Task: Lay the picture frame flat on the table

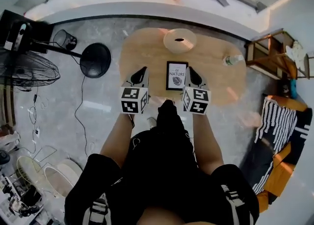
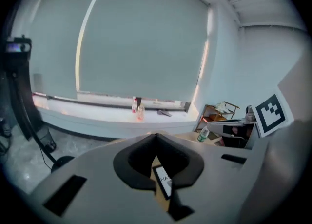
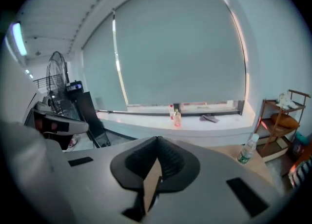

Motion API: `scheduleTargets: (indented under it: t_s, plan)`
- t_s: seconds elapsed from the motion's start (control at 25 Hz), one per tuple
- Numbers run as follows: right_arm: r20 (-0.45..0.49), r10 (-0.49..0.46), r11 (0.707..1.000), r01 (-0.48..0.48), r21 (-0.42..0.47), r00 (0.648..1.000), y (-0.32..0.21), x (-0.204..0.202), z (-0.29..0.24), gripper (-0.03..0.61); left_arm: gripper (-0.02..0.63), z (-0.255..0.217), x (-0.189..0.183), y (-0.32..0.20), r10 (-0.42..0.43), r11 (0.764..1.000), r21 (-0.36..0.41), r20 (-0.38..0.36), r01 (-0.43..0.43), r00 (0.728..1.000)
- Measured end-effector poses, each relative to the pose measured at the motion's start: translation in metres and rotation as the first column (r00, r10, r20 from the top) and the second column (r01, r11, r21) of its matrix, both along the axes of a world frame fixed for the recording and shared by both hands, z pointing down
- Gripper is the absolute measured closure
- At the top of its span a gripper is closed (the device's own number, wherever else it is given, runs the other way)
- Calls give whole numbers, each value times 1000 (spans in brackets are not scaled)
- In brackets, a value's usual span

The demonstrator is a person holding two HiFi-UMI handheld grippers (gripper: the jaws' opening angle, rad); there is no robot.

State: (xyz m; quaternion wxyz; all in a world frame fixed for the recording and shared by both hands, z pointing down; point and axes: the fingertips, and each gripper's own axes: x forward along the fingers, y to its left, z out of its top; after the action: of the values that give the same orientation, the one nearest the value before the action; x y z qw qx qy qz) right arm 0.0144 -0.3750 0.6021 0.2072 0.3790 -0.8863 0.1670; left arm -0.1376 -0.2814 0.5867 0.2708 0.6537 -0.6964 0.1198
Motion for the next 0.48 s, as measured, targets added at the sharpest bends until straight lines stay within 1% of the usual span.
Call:
scheduleTargets:
  t_s: [0.08, 0.2, 0.36, 0.48]
  plan:
    - [39, -2, 997, -1, 76, 999, 6, -2, -47, 565, 594, -44, -2, 12, -30, 995, 95, 42, 26, 999]
    - [110, -5, 983, -16, 183, 994, 35, 3, -121, 565, 594, -104, -2, 48, -73, 976, 212, 62, 58, 995]
    - [190, -11, 950, -49, 308, 982, 75, 14, -203, 566, 594, -171, -7, 88, -123, 945, 315, 101, 85, 987]
    - [228, -25, 922, -66, 381, 973, 102, 27, -248, 566, 594, -215, -4, 111, -143, 922, 374, 88, 101, 986]
